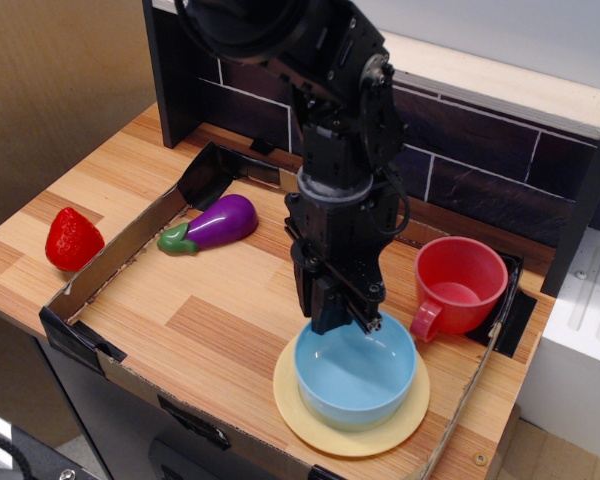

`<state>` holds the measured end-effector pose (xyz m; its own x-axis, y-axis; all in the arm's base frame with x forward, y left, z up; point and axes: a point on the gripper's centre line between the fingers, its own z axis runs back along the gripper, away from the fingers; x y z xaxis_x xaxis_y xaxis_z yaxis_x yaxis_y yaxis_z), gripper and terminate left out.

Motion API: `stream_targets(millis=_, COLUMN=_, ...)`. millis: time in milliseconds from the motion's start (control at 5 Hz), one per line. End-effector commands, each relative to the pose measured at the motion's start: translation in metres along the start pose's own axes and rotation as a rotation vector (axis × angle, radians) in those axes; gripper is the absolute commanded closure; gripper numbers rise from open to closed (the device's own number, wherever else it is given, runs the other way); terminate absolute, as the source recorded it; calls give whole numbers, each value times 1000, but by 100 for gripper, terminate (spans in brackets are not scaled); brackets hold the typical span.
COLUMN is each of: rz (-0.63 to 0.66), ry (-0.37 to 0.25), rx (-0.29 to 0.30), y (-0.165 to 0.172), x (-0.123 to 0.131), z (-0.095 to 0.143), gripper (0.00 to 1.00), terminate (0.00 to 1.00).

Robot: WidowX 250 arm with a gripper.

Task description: Take bowl off plate

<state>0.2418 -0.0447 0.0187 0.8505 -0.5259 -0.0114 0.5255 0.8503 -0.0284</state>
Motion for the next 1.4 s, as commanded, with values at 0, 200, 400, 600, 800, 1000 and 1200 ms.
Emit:
stream_targets(millis=0, rz=16, ry=-11, rx=-51, y=11, x=3, z=24, gripper=100, terminate=0)
stream_targets(millis=200, rz=40, ry=-64, rx=-77, y=25, x=3, z=49, gripper=100, terminate=0)
stream_targets(millis=400, rz=135, ry=-135, rx=-5, y=59, x=6, z=60, gripper=100, terminate=0)
stream_targets(millis=600, rz=226, ry=-166, rx=62, y=87, x=15, z=56, gripper=100, terminate=0)
stream_targets(millis=800, rz=310, ry=-159, rx=74, y=99, x=27, z=43, gripper=100, terminate=0)
stream_targets(millis=1000, rz=331, ry=-137, rx=76, y=93, x=33, z=32, gripper=100, terminate=0)
stream_targets(millis=1200, rz=310, ry=-130, rx=59, y=82, x=32, z=32, gripper=100, terminate=0)
